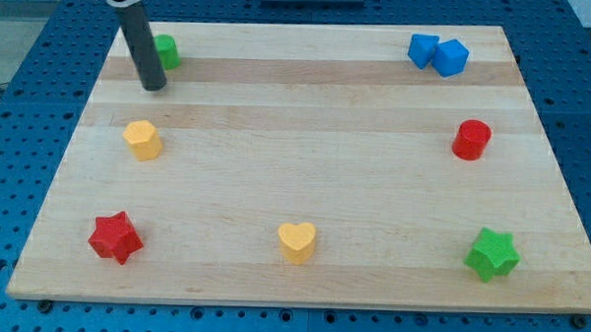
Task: Move the yellow hexagon diagonally top right of the red star
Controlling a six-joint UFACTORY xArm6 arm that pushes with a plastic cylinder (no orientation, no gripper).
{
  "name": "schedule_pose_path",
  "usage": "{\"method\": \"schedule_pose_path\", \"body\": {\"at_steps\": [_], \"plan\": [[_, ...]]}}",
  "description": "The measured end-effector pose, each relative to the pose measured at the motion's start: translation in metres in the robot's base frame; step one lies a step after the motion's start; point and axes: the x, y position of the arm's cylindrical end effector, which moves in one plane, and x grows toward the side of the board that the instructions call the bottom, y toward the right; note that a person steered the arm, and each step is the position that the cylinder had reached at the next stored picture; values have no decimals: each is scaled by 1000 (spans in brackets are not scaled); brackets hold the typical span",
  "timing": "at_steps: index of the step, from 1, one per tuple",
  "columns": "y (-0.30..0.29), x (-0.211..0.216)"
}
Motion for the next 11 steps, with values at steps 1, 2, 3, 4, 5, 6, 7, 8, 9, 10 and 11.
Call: {"method": "schedule_pose_path", "body": {"at_steps": [1, 2, 3, 4, 5, 6, 7, 8, 9, 10, 11], "plan": [[-29, 5], [-53, 15], [-55, 43], [-43, 63], [-24, 75], [-17, 86], [-5, 103], [12, 122], [43, 140], [73, 157], [86, 173]]}}
